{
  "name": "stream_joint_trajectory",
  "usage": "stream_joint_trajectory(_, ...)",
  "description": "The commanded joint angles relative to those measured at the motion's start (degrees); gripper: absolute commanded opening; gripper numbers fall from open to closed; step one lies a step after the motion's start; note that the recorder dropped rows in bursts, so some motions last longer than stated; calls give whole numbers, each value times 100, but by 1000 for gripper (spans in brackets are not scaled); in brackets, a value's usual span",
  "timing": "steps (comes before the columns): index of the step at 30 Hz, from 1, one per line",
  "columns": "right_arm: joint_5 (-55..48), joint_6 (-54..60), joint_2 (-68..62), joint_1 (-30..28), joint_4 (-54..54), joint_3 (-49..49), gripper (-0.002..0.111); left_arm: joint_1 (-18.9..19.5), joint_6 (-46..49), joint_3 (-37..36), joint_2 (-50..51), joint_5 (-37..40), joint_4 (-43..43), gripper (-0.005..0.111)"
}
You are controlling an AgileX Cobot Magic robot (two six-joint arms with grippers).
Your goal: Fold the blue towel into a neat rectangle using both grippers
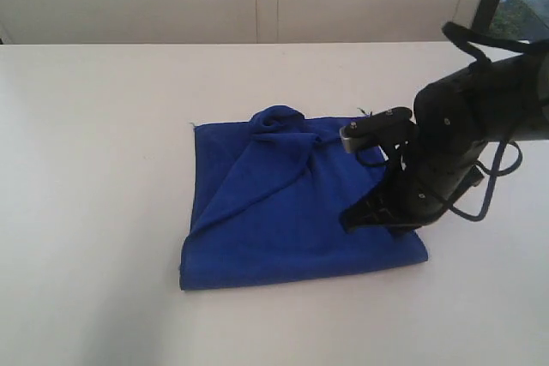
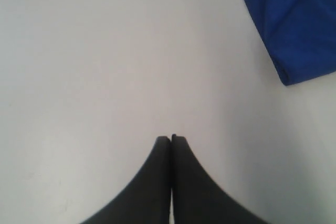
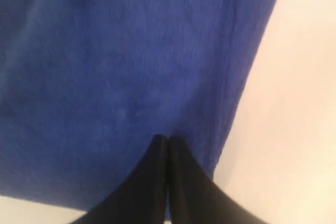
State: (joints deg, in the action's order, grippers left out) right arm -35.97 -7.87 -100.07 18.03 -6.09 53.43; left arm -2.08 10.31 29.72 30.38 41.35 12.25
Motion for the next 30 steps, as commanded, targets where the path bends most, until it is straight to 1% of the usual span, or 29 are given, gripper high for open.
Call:
stream_joint_trajectory(1,32,-152,4,-41,-41,-294,0,25,15,-40,-41,28,28,0)
stream_joint_trajectory(6,-15,-141,4,-41,84,-576,0,25,15,-40,-41,28,28,0)
stream_joint_trajectory(13,-247,-71,15,-30,792,-679,0,25,15,-40,-41,28,28,0)
stream_joint_trajectory(17,-504,27,209,26,882,-679,0,25,15,-40,-41,28,28,0)
stream_joint_trajectory(22,-640,27,746,26,921,-679,0,25,15,-40,-41,28,28,0)
stream_joint_trajectory(27,-448,27,1363,26,906,-667,0,25,15,-40,-41,28,28,0)
stream_joint_trajectory(30,-54,27,1707,26,809,-655,0,25,15,-40,-41,28,28,0)
